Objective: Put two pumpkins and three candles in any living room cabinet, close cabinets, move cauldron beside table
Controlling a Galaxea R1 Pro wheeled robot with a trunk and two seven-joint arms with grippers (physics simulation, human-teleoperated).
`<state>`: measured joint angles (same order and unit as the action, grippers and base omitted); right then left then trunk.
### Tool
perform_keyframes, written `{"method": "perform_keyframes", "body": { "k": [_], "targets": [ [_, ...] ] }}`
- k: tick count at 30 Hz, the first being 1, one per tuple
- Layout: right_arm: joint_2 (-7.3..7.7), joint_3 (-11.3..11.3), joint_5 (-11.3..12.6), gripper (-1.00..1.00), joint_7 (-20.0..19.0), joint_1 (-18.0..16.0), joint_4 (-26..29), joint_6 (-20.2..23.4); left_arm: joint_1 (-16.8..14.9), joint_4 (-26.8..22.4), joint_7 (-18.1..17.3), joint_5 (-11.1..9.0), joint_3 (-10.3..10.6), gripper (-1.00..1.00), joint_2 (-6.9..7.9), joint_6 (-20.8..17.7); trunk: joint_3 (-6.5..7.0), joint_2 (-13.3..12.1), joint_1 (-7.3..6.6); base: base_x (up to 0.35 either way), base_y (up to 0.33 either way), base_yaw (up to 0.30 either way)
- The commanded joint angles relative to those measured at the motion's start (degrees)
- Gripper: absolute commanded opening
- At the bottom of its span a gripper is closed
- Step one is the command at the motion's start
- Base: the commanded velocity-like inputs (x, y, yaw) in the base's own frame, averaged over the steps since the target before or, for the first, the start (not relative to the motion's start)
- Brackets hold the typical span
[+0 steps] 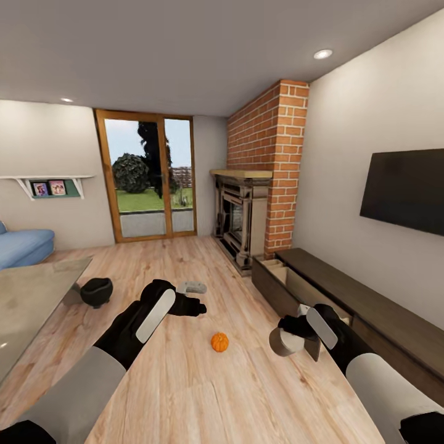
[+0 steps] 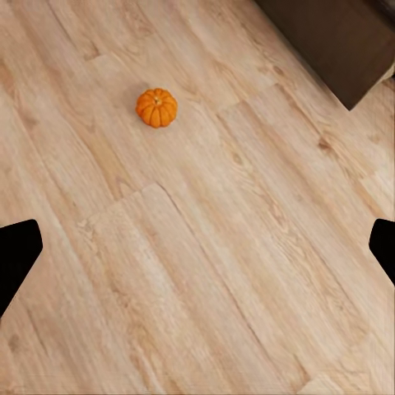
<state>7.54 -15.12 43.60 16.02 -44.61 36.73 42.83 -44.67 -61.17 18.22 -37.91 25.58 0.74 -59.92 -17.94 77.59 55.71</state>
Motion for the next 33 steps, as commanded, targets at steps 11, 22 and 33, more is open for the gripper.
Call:
{"method": "perform_keyframes", "body": {
  "k": [11, 22, 33],
  "targets": [
    [0.09, -0.4, 0.9, -1.00, 0.3, -0.1, 0.1, -0.1, -0.1, 0.0, 0.6, -0.6, 0.2, 1.00, 0.06, -0.1, 0.30, 0.0, 0.04, 0.336, 0.000, -0.099],
    [-0.07, -0.4, 1.0, -1.00, 0.2, -0.1, 0.1, -0.1, -0.1, -0.1, 0.6, -0.6, 0.2, 1.00, 0.06, -0.1, 0.80, 0.0, 0.04, 0.336, 0.000, -0.231],
    [-0.35, -0.4, 0.8, -1.00, 0.3, -0.1, 0.1, -0.2, -0.1, -0.1, 0.6, -0.6, 0.2, 1.00, 0.06, -0.1, 0.86, 0.0, 0.04, 0.336, 0.000, -0.037]
  ]
}}
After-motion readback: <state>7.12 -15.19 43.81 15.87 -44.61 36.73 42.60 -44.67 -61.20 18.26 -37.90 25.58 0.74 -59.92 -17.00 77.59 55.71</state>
